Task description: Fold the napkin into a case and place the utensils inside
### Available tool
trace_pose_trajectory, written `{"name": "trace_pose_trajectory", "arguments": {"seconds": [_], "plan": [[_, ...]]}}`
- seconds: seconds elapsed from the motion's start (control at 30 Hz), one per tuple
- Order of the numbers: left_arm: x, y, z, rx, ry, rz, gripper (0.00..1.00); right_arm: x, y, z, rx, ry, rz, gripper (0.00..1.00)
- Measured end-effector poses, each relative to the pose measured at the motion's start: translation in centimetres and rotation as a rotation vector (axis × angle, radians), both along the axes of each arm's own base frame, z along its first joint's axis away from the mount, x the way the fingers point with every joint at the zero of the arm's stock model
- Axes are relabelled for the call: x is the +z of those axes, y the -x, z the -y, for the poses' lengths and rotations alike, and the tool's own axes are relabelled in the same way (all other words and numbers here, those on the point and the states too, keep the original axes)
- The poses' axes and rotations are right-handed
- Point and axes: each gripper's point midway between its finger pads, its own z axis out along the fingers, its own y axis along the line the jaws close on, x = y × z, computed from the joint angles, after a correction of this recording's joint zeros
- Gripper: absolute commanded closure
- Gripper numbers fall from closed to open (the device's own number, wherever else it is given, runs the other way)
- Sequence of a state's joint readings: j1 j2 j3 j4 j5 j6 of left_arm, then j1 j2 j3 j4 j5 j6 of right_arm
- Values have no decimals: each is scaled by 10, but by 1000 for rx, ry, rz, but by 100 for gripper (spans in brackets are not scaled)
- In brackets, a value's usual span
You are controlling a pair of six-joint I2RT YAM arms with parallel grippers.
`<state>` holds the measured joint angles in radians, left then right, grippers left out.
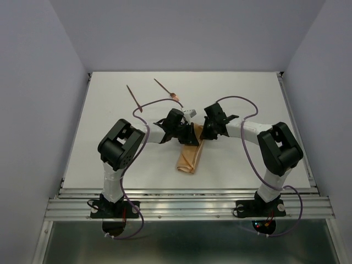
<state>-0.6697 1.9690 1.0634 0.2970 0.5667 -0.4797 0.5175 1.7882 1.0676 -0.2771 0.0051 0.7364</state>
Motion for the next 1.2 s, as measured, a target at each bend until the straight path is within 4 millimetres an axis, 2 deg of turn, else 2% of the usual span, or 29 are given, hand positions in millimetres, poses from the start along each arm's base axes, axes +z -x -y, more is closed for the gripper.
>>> {"name": "trace_pose_trajectory", "arguments": {"seconds": [0.23, 0.37, 0.6, 0.7, 0.83, 1.0, 1.2], "plan": [[4, 2, -2, -8, -3, 1, 100, 1, -5, 7, -19, 38, 25, 88], [21, -3, -7, 6, 5, 20, 100, 14, -4, 10, -12, 43, 45, 85], [59, -48, -7, 85, 23, 103, 100, 59, -16, 20, -66, 46, 175, 84], [65, -68, -3, 120, 26, 125, 100, 63, -22, 22, -81, 57, 193, 84], [53, -76, -1, 149, -2, 115, 100, 58, -31, 19, -90, 69, 187, 85], [27, -82, -3, 172, -52, 81, 100, 49, -41, 13, -92, 76, 171, 85], [5, -83, 0, 178, -75, 44, 100, 42, -44, 12, -93, 85, 160, 85]]}}
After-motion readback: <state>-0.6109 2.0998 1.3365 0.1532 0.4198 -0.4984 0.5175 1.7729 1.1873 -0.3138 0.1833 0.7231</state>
